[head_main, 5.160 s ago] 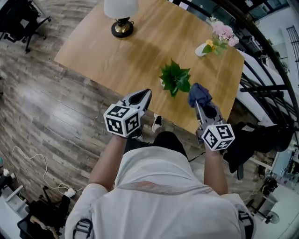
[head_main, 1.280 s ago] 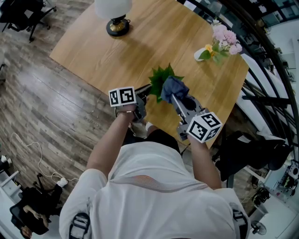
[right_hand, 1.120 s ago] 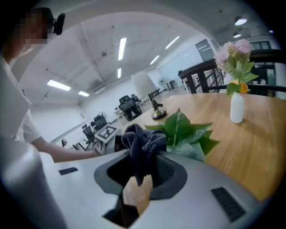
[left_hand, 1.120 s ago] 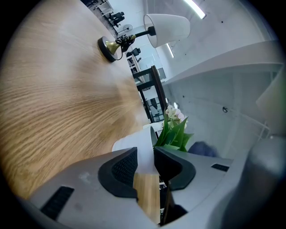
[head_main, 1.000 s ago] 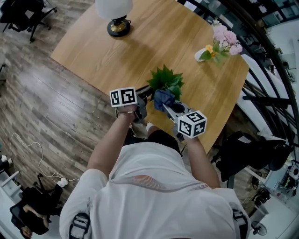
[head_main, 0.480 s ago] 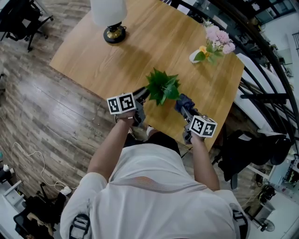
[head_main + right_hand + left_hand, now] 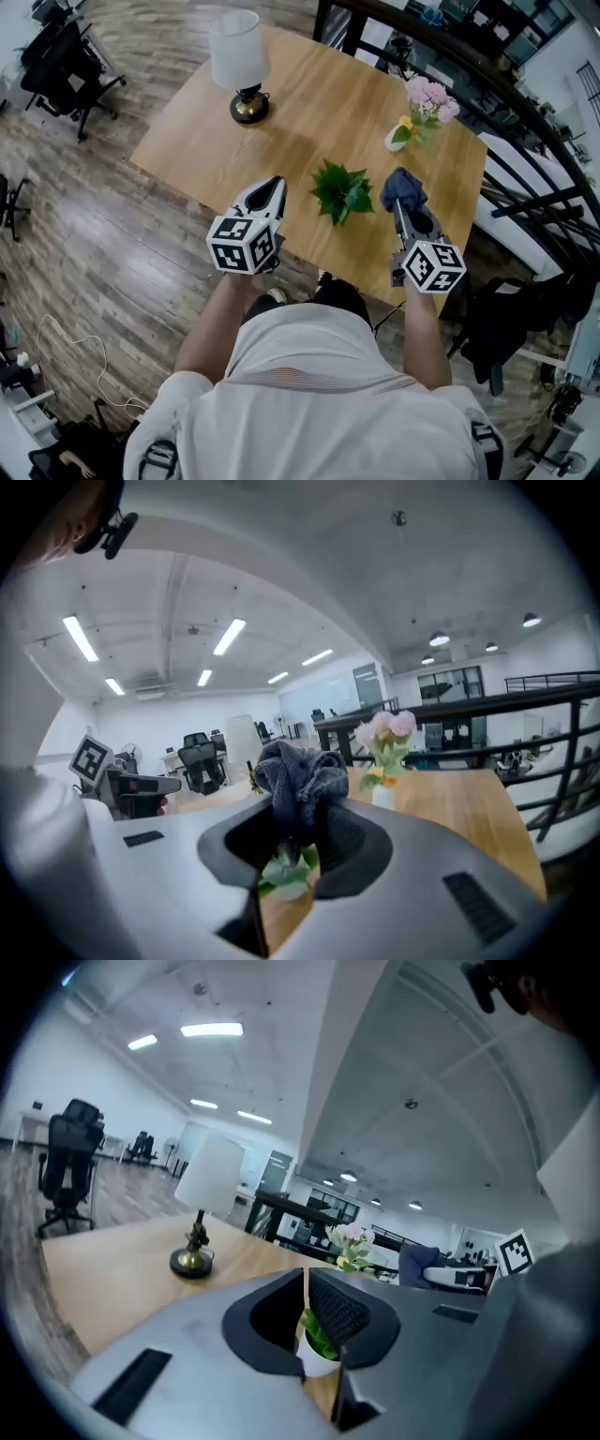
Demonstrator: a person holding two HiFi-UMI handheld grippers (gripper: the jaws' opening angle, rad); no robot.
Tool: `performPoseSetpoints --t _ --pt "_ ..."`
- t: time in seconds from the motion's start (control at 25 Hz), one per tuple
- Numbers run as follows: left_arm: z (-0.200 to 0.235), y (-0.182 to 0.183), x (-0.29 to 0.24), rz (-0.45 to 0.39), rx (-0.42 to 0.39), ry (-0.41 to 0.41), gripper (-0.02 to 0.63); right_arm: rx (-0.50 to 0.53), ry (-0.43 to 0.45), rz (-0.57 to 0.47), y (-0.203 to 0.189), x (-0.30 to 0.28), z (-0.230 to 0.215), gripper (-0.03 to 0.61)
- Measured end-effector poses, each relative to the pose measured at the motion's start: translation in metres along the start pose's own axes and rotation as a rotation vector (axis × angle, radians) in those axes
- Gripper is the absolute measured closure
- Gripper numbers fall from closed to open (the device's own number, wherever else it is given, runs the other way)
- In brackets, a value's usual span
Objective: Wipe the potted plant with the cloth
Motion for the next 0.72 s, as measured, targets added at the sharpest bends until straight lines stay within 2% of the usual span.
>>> performPoseSetpoints --t 0.12,0.32,0.52,0.72 --pt "-0.016 0.033 0.03 -0.069 -0.12 -0.004 0.589 0.072 0.025 -0.114 0.035 0.015 0.032 0.443" --pt "-0.039 0.073 0.071 -0.152 -0.246 0.0 0.592 0.166 0.029 -0.242 0.083 0.05 0.074 0.446" --pt "-0.056 0.091 0.091 -0.202 -0.277 -0.042 0.592 0.236 -0.041 -0.289 0.1 0.079 0.087 0.446" --pt "-0.063 0.095 0.095 -0.211 -0.287 -0.069 0.592 0.244 -0.086 -0.295 0.1 0.092 0.087 0.446"
Point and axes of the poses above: the fingertips, and each gripper's own axes: x backward along the fingers, z to its left, y out of its top, the point moved 5 cm from there along x, backward along the fingers, and after that the axes turned 3 degrees about -y, right-handed, at the moved point
